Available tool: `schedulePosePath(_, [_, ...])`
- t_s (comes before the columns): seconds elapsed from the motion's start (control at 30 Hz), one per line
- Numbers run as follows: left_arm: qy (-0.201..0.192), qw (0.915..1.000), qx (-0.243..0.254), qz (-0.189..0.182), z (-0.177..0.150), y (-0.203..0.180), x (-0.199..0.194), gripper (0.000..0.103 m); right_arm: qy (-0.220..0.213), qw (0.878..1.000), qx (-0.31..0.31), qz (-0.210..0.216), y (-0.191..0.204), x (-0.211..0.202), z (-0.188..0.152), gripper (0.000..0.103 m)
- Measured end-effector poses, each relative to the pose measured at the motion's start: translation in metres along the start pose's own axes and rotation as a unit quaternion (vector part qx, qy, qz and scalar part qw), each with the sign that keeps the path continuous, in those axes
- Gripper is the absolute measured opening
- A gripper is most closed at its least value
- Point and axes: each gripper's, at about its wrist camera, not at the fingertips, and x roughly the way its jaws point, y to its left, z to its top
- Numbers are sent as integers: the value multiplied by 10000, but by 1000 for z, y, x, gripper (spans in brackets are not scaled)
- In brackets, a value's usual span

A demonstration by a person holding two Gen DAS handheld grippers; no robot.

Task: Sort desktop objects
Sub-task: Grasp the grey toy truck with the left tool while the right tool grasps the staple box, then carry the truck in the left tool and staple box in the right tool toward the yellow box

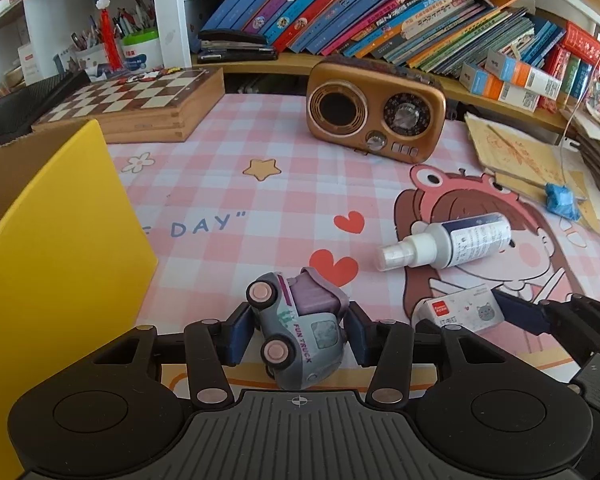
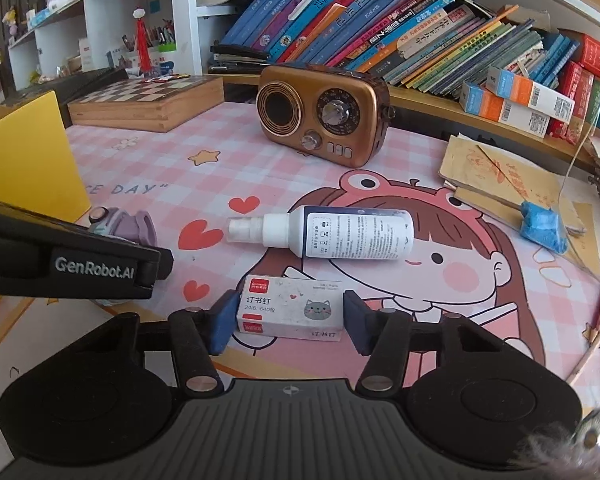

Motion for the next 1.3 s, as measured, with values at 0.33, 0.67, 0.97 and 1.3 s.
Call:
schedulePosePath(0.33, [-312, 9990, -239, -227, 4, 2, -34, 48, -233, 9997, 4, 100, -5, -36, 3, 52])
schedulePosePath(0.67, [-580, 9953, -291, -720, -14, 3, -88, 48, -260, 9994, 230, 57, -11, -89, -13, 52])
schedulePosePath(0.97, [-662, 9917, -342, -1051, -52, 15, -136, 48, -68, 9990, 436, -7, -1, -140, -38, 52])
schedulePosePath(1.3, [-674, 9897, -369, -1209, -93, 45, -176, 48, 140, 9985, 526, 8, 40, -178, -65, 52])
